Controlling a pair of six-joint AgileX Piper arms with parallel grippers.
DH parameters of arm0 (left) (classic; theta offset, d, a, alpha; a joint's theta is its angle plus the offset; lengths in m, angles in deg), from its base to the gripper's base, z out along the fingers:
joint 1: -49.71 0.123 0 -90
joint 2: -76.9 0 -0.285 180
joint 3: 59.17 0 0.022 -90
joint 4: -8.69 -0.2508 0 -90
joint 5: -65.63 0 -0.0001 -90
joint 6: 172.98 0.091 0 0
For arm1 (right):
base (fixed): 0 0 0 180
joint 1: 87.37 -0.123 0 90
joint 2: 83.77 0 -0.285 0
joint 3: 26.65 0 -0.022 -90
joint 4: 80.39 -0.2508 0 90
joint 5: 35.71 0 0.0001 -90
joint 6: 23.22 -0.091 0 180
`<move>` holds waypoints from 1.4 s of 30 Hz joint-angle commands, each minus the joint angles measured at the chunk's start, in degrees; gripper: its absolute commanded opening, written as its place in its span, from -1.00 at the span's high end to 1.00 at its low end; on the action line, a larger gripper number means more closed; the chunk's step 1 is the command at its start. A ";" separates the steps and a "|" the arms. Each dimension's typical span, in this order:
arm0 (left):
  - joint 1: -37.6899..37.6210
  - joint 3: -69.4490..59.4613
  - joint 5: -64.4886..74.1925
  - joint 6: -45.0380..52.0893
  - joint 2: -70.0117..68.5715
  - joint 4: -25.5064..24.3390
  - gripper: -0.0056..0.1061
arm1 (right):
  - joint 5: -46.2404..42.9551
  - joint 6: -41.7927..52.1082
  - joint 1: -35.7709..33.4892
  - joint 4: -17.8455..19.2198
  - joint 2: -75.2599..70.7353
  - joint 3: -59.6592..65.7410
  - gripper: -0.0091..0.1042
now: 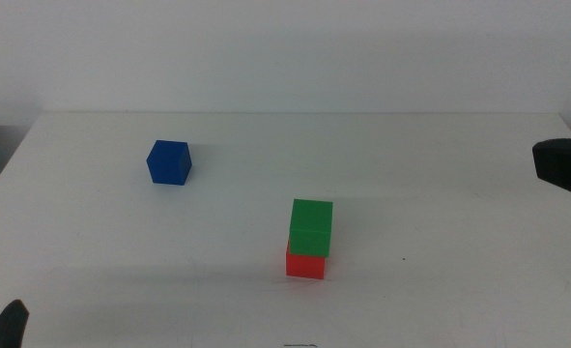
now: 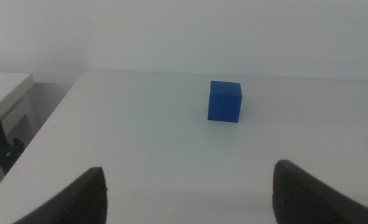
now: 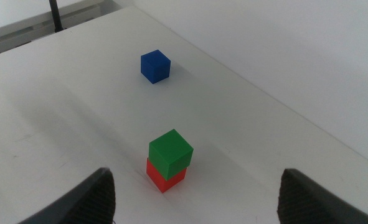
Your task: Stack red cubes first, then green, then blue cubes in a specific spot.
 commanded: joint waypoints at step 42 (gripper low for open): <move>1.39 62.28 54.02 2.71 62.65 3.31 -0.68 | -4.34 0.39 0.40 0.42 0.04 -1.29 -0.35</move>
